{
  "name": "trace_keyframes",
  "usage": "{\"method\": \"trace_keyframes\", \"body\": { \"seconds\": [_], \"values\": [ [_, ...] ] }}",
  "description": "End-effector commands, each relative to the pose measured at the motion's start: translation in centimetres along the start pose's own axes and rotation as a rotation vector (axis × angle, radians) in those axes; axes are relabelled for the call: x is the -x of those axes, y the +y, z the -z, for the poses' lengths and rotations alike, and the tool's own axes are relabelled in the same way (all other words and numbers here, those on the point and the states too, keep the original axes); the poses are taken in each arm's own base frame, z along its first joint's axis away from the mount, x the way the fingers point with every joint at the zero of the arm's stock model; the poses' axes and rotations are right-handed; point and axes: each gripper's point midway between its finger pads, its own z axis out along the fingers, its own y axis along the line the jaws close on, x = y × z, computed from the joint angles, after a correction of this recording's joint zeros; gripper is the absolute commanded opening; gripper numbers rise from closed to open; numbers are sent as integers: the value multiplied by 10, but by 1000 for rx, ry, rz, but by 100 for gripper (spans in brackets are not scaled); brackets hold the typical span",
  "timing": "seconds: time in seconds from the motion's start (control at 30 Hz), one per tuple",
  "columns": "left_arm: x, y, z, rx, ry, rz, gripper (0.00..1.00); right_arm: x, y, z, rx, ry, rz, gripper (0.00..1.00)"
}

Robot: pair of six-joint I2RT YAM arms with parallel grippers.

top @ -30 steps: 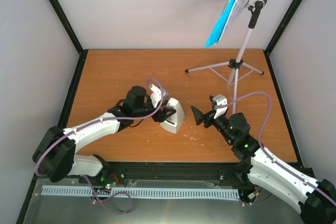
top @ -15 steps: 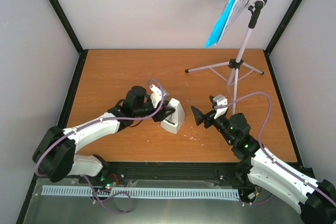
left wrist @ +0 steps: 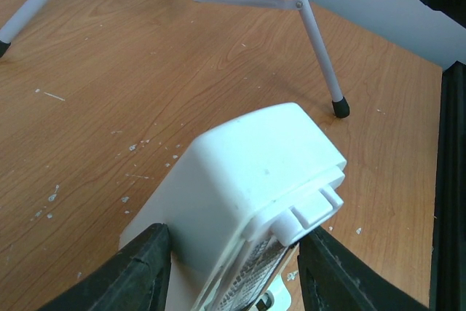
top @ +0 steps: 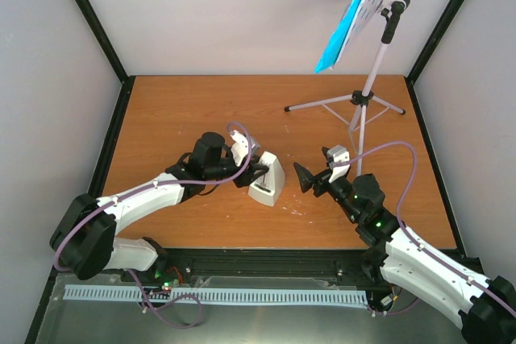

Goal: Pack up the instrument practice props

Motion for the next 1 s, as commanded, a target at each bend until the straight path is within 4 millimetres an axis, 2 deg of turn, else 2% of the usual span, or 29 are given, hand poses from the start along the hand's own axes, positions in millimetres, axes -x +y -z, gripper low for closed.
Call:
{"method": "trace_keyframes", "body": {
  "seconds": [0.0, 0.5, 0.53, 0.7, 0.87, 0.97],
  "values": [
    [8, -9, 2, -32, -30, -41, 49, 2, -5, 2, -20, -17, 0, 100],
    [8, -13, 3, -50, -31, -43, 47, 3, -5, 3, -24, -21, -1, 100],
    [9, -13, 3, -51, -33, -43, 48, 3, -6, 3, -25, -21, -1, 100],
    [7, -12, 14, -21, -73, 22, 70, 4, -4, 3, -17, -15, -1, 100],
    [-14, 23, 40, 143, -118, 220, 81, -1, 1, 1, 13, 16, -18, 100],
    [-31, 65, 68, 308, -155, 385, 84, -4, 7, -2, 43, 32, -40, 100]
  ]
}}
